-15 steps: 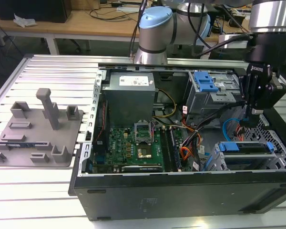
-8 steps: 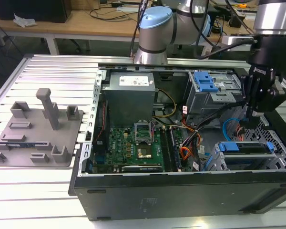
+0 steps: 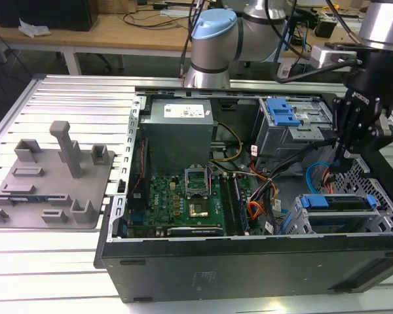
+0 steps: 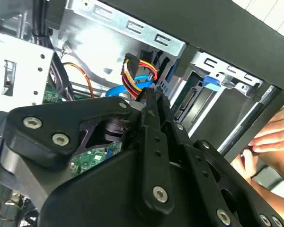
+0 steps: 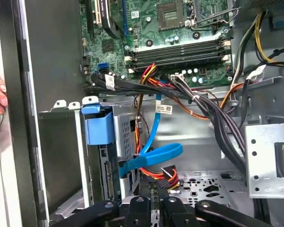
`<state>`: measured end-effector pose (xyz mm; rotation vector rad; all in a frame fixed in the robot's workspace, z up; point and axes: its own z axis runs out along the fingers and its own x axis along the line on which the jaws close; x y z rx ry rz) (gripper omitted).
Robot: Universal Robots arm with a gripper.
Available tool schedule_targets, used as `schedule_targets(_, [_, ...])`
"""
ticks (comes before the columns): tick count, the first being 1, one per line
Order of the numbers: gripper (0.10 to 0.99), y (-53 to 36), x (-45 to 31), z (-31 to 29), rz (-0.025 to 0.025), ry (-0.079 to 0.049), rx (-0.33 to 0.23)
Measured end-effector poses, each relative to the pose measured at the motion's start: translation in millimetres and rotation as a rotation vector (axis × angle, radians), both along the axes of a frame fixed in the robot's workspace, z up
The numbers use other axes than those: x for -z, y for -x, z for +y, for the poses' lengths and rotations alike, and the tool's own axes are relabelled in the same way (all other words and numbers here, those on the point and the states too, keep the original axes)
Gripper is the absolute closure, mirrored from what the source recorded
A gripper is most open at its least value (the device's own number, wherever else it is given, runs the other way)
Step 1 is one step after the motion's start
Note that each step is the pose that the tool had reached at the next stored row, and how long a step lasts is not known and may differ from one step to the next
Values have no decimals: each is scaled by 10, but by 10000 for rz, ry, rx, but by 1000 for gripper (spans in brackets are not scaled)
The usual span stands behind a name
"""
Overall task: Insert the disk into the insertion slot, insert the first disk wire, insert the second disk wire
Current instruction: 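Insert the first disk wire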
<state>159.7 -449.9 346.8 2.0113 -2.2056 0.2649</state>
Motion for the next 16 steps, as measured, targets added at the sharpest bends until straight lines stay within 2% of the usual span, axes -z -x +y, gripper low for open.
schedule_targets(2, [918,-20,-4,-30,14,-75,0])
schedule_targets(3, [918,-40,-6,-60,24,-225,0])
schedule_targets(4, [918,-49,-6,-88,44,-492,1])
schedule_targets(7, [918,-52,-7,-138,94,-1033,1])
schedule_targets(10, [918,-55,-13,-220,127,-1132,0])
schedule_targets(13, [918,-57,-27,-353,155,-1172,2])
schedule_targets(16, [918,-57,-29,-413,180,-1173,-6])
